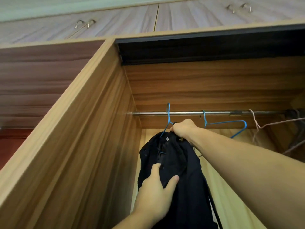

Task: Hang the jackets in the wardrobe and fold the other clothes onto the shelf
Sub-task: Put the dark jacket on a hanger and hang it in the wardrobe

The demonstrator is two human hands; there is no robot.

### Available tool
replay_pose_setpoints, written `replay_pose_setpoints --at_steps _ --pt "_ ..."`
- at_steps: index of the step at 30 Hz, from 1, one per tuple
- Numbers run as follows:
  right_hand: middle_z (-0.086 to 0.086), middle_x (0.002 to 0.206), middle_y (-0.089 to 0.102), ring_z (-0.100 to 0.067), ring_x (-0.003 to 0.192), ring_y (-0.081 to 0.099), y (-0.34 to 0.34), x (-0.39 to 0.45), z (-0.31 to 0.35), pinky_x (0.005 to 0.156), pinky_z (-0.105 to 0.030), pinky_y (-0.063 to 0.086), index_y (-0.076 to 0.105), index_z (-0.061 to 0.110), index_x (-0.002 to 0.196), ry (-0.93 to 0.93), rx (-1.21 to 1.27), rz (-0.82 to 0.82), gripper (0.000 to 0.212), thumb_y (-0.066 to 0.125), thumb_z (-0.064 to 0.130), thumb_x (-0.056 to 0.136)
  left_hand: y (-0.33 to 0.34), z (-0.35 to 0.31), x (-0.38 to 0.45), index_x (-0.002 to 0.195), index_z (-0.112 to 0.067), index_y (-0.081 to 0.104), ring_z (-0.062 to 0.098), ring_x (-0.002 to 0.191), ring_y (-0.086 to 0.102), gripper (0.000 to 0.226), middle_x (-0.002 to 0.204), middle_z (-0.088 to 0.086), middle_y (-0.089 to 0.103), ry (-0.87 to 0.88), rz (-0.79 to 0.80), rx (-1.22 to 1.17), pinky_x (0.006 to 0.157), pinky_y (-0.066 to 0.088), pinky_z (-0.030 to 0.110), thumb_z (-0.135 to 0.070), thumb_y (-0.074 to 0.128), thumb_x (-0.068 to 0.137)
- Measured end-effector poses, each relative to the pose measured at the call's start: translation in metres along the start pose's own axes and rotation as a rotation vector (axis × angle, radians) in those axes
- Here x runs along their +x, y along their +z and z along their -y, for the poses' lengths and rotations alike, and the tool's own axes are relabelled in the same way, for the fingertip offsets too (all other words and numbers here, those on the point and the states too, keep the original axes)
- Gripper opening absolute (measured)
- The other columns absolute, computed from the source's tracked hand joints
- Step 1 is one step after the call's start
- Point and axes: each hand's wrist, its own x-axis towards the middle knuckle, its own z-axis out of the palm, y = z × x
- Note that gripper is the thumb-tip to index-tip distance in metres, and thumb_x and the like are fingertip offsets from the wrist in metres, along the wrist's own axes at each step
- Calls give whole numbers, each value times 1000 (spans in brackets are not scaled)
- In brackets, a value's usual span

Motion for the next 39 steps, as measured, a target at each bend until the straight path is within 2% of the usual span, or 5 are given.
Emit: replay_pose_setpoints --at_steps 9,13,19,26,39 --pt "-7 83 59 -26 79 62 24 55 0 69 -32 49 64 3 109 -86 -2 19 23 58 17 91 10 33 67 138 -32 36 10 102 62 58 106 -16 64 21 -63 85 93 51 35 -59 53 90" --pt "-9 97 63 -26 80 61 37 73 2 65 -31 46 62 2 116 -118 -40 25 29 58 17 91 10 40 85 141 -28 35 11 100 61 61 100 -16 60 11 -74 105 93 50 33 -59 51 91" --pt "-13 107 63 -28 82 64 57 90 -3 61 -32 47 59 2 123 -96 -106 39 33 50 16 94 10 57 102 133 -29 44 18 105 62 57 115 -6 64 -20 -67 133 93 51 39 -64 50 88" --pt "-10 77 55 -20 57 53 77 81 -8 47 -27 40 55 -1 126 -107 -236 129 35 46 12 95 2 78 91 112 -30 52 14 95 64 39 102 -10 66 -27 -75 146 88 53 39 -62 48 90" --pt "-17 81 46 -26 66 47 111 80 14 48 -31 39 41 -6 137 -76 -340 327 43 36 15 100 -22 87 83 104 -32 53 14 94 64 36 99 -8 67 -66 -110 93 89 52 40 -64 45 91"
